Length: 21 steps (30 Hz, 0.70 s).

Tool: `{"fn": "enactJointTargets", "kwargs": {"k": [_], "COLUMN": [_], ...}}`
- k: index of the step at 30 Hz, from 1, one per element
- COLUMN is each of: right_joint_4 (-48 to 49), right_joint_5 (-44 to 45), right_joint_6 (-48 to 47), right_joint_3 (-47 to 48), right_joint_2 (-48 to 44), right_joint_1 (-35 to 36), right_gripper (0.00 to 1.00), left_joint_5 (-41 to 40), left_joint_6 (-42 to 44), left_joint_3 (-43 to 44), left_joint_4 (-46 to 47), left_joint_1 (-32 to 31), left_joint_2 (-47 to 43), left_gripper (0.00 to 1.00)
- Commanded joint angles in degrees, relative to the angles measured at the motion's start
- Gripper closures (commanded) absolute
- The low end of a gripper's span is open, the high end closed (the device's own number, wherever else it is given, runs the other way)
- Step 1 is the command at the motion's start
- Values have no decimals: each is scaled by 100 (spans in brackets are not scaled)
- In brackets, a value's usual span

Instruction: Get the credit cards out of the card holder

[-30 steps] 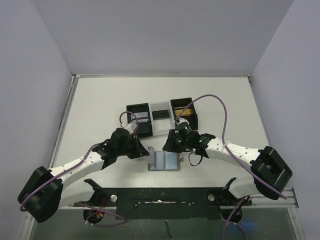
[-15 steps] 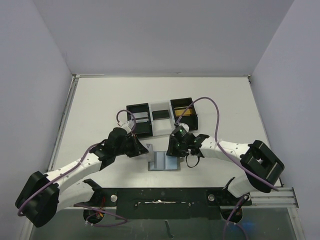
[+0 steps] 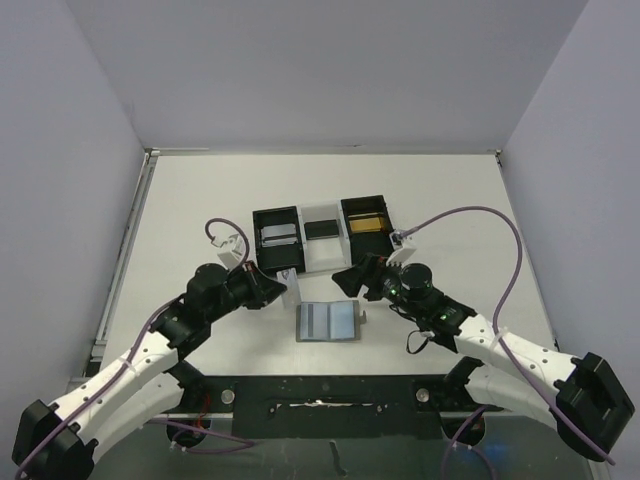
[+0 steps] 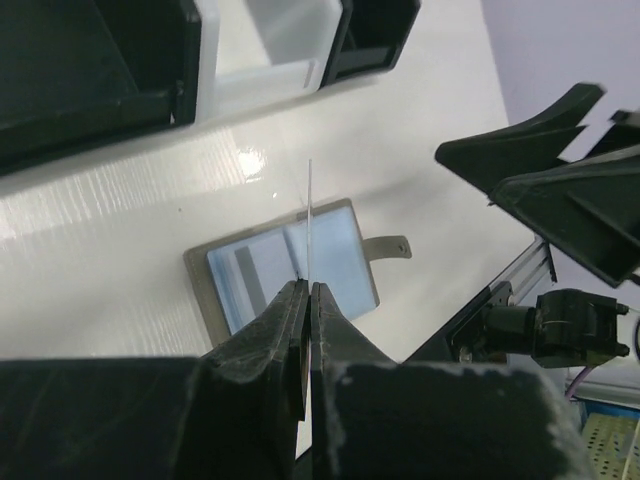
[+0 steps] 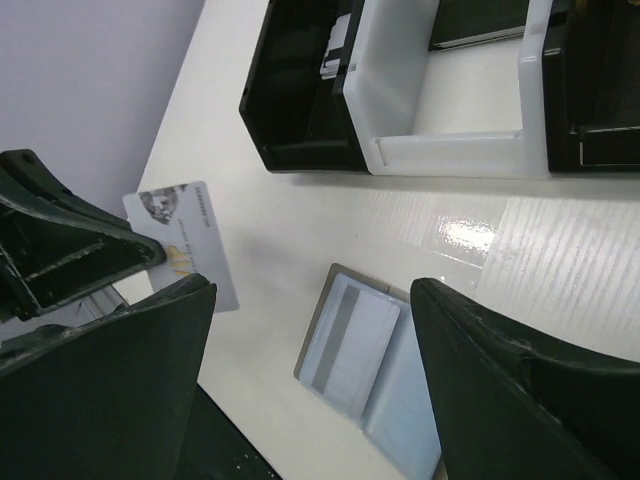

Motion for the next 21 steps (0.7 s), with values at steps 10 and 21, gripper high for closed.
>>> {"fn": "enactJointTargets", "kwargs": {"k": [10,21], "right_joint_4": [3442,4827], "right_joint_5": [-371,-2911], "right_joint_6": [133,892], "right_joint_3": [-905,-82], "right_joint_2": [-344,1508], "right_joint_1": [-428,-623], "right_gripper": [18,21], "left_joint_5": [2208,5527], "left_joint_6": [1351,-663], "left_joint_3": [697,170], "left_joint_4": [219,3360], "left_joint_1": [1334,2849], "left_joint_2": [-5,580], "left_gripper": [100,100]}}
